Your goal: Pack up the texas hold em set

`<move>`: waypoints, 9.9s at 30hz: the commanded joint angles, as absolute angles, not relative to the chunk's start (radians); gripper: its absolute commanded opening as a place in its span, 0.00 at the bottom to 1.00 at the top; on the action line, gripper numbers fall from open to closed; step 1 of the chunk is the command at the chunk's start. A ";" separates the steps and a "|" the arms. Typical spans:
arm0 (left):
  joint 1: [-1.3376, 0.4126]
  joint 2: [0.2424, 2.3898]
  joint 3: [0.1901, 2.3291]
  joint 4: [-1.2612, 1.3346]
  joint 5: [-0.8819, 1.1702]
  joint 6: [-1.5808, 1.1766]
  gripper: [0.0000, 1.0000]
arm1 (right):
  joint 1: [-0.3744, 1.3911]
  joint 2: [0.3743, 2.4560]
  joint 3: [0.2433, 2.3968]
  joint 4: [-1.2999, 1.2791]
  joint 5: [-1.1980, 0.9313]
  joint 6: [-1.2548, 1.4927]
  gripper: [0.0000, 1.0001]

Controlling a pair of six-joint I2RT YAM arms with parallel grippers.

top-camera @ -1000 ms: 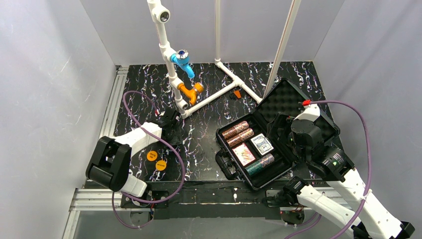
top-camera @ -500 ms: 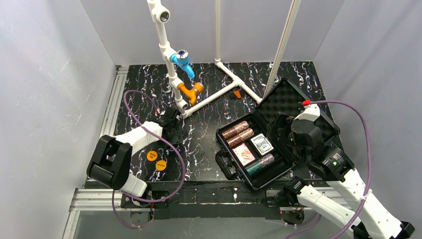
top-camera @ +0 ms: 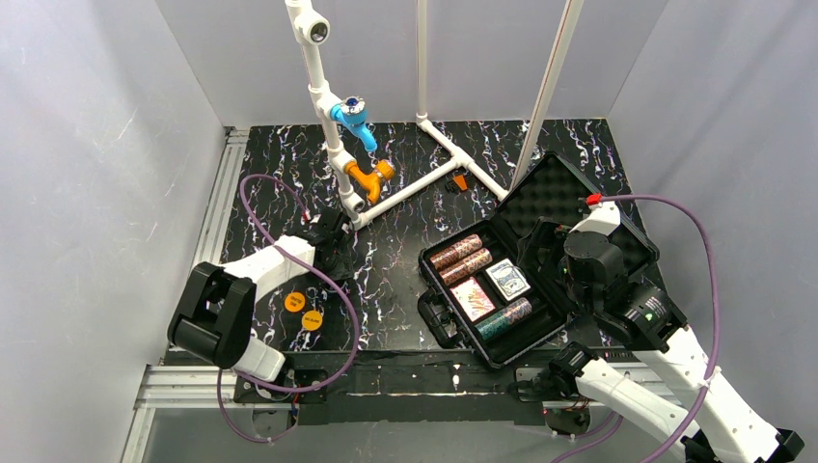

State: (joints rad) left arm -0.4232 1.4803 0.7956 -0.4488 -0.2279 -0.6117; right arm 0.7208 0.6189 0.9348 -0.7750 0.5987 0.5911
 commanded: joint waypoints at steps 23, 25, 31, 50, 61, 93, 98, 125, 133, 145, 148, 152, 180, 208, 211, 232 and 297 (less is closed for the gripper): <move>-0.499 1.135 0.689 -0.610 -0.202 -0.665 0.00 | 0.723 0.611 0.954 -0.754 0.590 0.590 0.98; -0.508 1.110 0.689 -0.626 -0.202 -0.669 0.00 | 0.722 0.609 0.954 -0.754 0.591 0.591 0.98; -0.541 1.050 0.686 -0.663 -0.208 -0.676 0.00 | 0.723 0.611 0.950 -0.754 0.588 0.597 0.98; -0.777 0.993 0.708 -0.635 -0.296 -0.643 0.00 | 0.723 0.632 0.942 -0.739 0.580 0.615 0.98; -0.989 1.053 0.778 -0.542 -0.340 -0.567 0.00 | 0.723 0.646 0.932 -0.721 0.571 0.622 0.98; -1.215 1.675 1.332 -0.465 -0.303 -0.328 0.00 | 0.722 0.611 0.958 -0.772 0.598 0.615 0.98; -1.230 1.793 1.433 -0.454 -0.267 -0.311 0.00 | 0.722 0.599 0.944 -0.779 0.604 0.618 0.98; -1.231 1.933 1.496 -0.431 -0.322 -0.275 0.18 | 0.722 0.578 0.943 -0.808 0.627 0.622 0.98; -1.232 1.927 1.479 -0.434 -0.319 -0.286 0.29 | 0.722 0.578 0.940 -0.807 0.627 0.623 0.98; -1.232 1.909 1.446 -0.421 -0.276 -0.305 0.50 | 0.723 0.580 0.931 -0.799 0.619 0.623 0.98; -1.232 1.902 1.436 -0.411 -0.266 -0.311 0.59 | 0.723 0.579 0.933 -0.798 0.618 0.623 0.98; -1.232 1.888 1.426 -0.405 -0.259 -0.315 0.71 | 0.722 0.578 0.933 -0.799 0.617 0.624 0.98; -1.235 1.449 1.177 -0.521 -0.441 -0.417 0.97 | 0.722 0.600 0.936 -0.772 0.589 0.626 0.98; -1.235 0.995 0.882 -0.943 -0.644 -0.829 0.99 | 0.722 0.747 0.918 -0.636 0.471 0.646 1.00; -1.235 0.961 0.863 -0.997 -0.657 -0.905 0.99 | 0.723 0.755 0.904 -0.617 0.462 0.652 1.00; -1.039 0.833 0.686 -1.110 -0.576 -1.163 0.99 | 0.723 0.744 0.856 -0.591 0.446 0.641 1.00; -0.124 1.259 0.666 -0.622 -0.287 -0.801 0.61 | 0.722 0.604 0.738 -0.650 0.492 0.618 1.00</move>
State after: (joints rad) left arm -0.1383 1.2675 0.6498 -0.6189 -0.2790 -0.8104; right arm 0.7208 0.6250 0.7509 -0.6540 0.4694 0.6250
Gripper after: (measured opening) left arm 0.605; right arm 0.997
